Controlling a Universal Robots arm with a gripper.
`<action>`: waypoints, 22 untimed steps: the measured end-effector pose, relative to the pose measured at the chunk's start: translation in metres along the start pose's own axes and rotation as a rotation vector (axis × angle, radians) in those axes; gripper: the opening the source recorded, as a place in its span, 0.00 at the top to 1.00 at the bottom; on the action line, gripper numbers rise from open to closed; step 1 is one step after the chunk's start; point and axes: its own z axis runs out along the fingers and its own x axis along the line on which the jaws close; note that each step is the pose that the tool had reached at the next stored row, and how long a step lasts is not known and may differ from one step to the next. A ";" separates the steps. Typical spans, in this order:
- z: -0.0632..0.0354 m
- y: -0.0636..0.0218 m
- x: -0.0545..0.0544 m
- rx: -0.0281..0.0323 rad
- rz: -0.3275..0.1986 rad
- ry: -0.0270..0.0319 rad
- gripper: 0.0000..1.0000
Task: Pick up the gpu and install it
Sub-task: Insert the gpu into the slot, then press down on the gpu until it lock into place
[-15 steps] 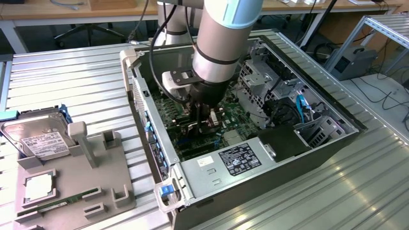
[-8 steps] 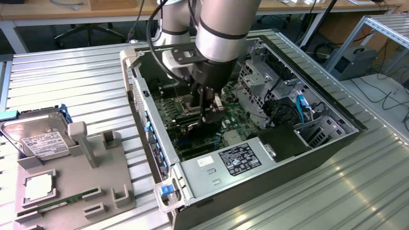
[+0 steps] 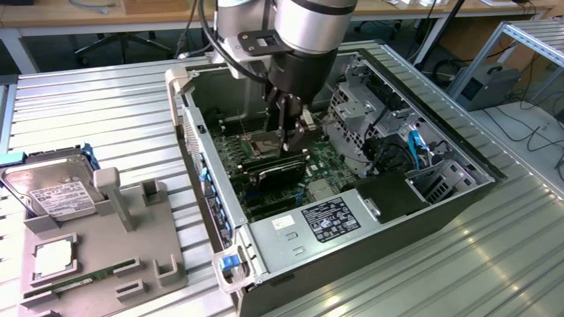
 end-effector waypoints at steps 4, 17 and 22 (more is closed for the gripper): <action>-0.0146 0.0003 -0.001 0.0000 0.000 -0.0001 0.42; -0.0146 0.0003 -0.001 0.0000 0.000 0.0001 0.42; -0.0146 0.0003 -0.001 0.0000 0.000 0.0000 0.68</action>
